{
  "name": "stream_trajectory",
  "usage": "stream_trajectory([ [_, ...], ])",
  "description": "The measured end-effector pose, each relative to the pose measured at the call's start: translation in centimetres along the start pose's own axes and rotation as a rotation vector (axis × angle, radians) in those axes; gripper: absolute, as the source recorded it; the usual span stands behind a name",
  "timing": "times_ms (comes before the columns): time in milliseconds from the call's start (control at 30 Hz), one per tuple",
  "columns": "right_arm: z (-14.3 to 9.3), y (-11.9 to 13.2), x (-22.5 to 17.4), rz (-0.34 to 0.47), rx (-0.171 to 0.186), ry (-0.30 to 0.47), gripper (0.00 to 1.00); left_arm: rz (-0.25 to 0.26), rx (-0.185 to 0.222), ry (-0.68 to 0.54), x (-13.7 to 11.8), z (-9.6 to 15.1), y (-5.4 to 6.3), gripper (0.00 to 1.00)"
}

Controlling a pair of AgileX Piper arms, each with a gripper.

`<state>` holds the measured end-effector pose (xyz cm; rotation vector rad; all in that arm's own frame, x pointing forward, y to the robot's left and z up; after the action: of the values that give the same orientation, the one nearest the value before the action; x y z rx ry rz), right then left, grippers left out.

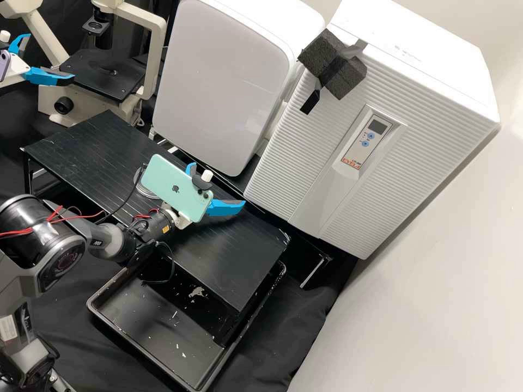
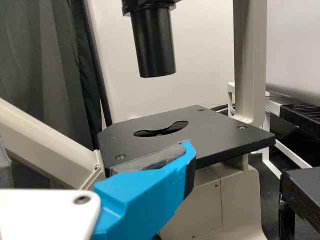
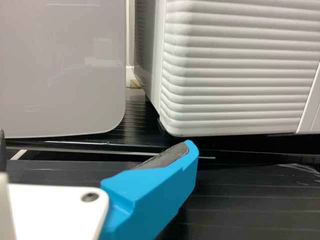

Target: Place the petri dish on the microscope

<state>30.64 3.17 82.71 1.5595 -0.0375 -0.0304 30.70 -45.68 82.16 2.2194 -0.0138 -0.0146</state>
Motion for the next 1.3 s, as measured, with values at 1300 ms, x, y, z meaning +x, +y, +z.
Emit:
stream_trajectory([
  [1300, 0.0, 0.0, 0.0, 0.000, 0.000, 0.000, 1.00, -0.204, -0.105, -0.955, -0.9, 19.2, -1.4, 1.00],
])
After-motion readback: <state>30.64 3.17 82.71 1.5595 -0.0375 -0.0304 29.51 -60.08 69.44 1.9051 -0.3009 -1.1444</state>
